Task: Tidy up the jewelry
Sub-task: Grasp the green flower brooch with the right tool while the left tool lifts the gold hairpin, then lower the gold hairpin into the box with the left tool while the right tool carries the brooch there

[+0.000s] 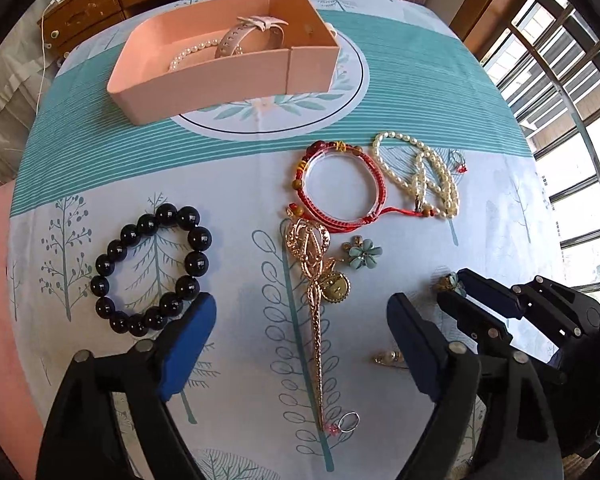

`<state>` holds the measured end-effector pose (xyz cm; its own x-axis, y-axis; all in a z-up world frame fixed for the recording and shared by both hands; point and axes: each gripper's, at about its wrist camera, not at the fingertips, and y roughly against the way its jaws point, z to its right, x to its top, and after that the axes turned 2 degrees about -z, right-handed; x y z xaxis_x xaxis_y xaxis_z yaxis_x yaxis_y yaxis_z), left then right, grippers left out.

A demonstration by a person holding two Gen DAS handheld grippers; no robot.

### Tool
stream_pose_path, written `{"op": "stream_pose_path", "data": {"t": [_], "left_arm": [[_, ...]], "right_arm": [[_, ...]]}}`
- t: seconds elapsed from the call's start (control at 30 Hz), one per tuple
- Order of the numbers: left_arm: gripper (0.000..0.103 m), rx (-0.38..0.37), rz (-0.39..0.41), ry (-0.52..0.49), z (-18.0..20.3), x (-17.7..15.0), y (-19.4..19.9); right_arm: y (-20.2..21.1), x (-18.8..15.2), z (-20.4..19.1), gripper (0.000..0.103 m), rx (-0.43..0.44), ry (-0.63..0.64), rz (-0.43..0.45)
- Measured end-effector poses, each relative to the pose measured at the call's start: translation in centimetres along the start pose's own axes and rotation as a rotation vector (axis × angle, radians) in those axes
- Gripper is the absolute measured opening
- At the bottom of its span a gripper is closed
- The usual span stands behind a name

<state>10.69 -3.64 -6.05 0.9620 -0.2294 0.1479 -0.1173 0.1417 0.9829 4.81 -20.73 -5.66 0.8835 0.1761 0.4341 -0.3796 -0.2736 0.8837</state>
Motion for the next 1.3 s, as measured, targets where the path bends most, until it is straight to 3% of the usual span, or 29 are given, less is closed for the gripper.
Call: {"op": "stream_pose_path", "data": {"t": [0.07, 0.1, 0.4, 0.53, 0.6, 0.83, 1.03, 1.3], "left_arm": [[0.037, -0.014, -0.084, -0.006, -0.1, 0.4, -1.0], [0.032, -0.023, -0.120, 0.000, -0.3, 0.5, -1.5], [0.030, 0.006, -0.177, 0.005, -0.4, 2.7, -1.7], [0.030, 0.064, -0.183, -0.021, 0.9, 3.5, -1.6], [0.008, 0.056, -0.181, -0.023, 1.9, 4.0, -1.8], [0.005, 0.034, -0.170, -0.001, 2.0, 5.1, -1.6], [0.005, 0.036, -0.121, -0.011, 2.1, 2.4, -1.5], [0.005, 0.025, -0.048, -0.021, 2.4, 1.9, 2.0]], "right_arm": [[0.3, 0.2, 0.3, 0.018, 0.019, -0.015, 0.005], [0.5, 0.3, 0.5, 0.018, 0.026, -0.022, 0.009], [1.3, 0.2, 1.3, 0.018, 0.048, -0.053, 0.027], [1.5, 0.0, 1.8, 0.018, 0.054, -0.072, 0.029], [1.5, 0.0, 2.1, 0.018, 0.053, -0.082, 0.033], [1.8, -0.3, 2.6, 0.018, 0.059, -0.102, 0.038], [2.6, 0.0, 2.4, 0.018, 0.052, -0.092, 0.052], [3.9, 0.7, 1.5, 0.018, 0.049, -0.078, 0.080]]}}
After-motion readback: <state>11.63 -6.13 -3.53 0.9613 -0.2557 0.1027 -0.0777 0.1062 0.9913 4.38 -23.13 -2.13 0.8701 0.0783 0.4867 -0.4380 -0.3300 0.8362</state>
